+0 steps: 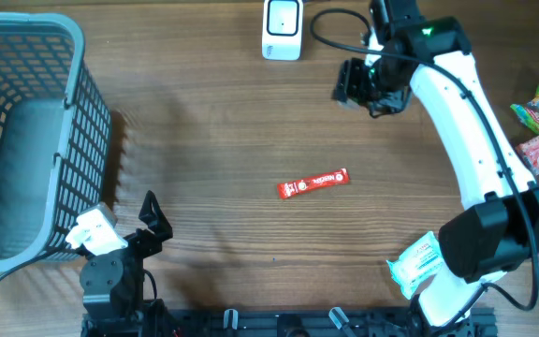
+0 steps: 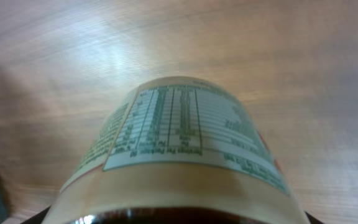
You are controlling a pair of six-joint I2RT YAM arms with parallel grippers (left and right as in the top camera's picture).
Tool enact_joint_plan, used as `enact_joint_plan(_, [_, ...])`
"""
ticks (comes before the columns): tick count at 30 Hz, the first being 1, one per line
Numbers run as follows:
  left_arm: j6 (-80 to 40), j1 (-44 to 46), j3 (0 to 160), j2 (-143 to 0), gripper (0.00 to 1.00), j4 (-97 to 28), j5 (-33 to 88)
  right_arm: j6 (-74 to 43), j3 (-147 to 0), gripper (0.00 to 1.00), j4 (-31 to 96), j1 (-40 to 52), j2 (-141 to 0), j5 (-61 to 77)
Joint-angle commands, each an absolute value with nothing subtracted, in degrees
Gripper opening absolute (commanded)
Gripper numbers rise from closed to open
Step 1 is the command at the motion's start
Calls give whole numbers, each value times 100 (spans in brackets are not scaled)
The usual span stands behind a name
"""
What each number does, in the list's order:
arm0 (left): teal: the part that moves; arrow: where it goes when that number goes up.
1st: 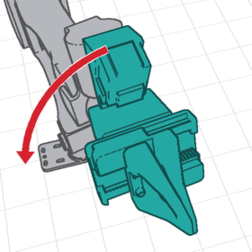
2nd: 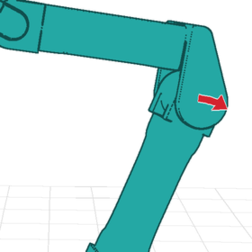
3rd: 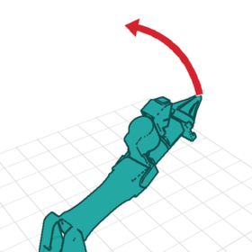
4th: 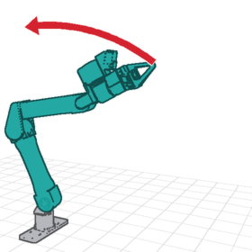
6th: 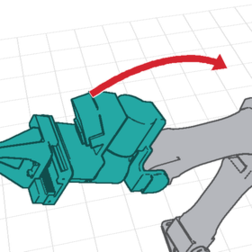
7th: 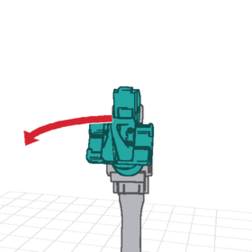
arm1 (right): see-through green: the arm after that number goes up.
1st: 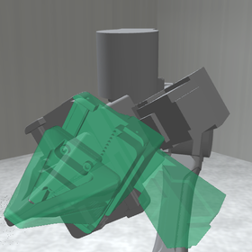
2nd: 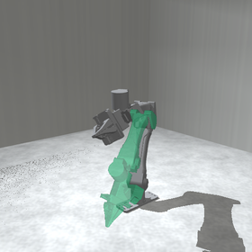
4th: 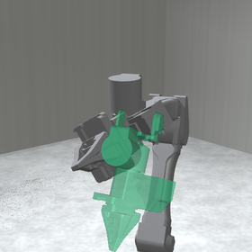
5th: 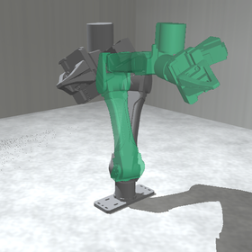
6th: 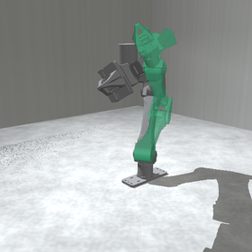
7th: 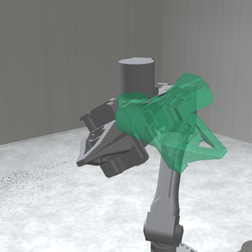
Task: Scan the item barcode
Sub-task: 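Hold the jar against the barcode scanner with the right gripper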
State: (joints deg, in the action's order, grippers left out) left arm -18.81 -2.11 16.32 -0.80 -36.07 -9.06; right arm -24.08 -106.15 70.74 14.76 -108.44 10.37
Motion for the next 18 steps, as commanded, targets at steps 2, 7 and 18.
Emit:
enact_joint_plan(2, [-1911,-237,1616,-32,100,-3588,-858,-1647,-10720,45,5500,2032,-10739,-5])
enact_joint_plan(7, [-1911,-237,1616,-32,100,-3588,-858,-1081,-10436,45,3393,2383,-10995,-731])
enact_joint_plan(18, [-1911,-237,1616,-32,100,-3592,-858,-926,-10433,49,-436,2383,-12940,-923])
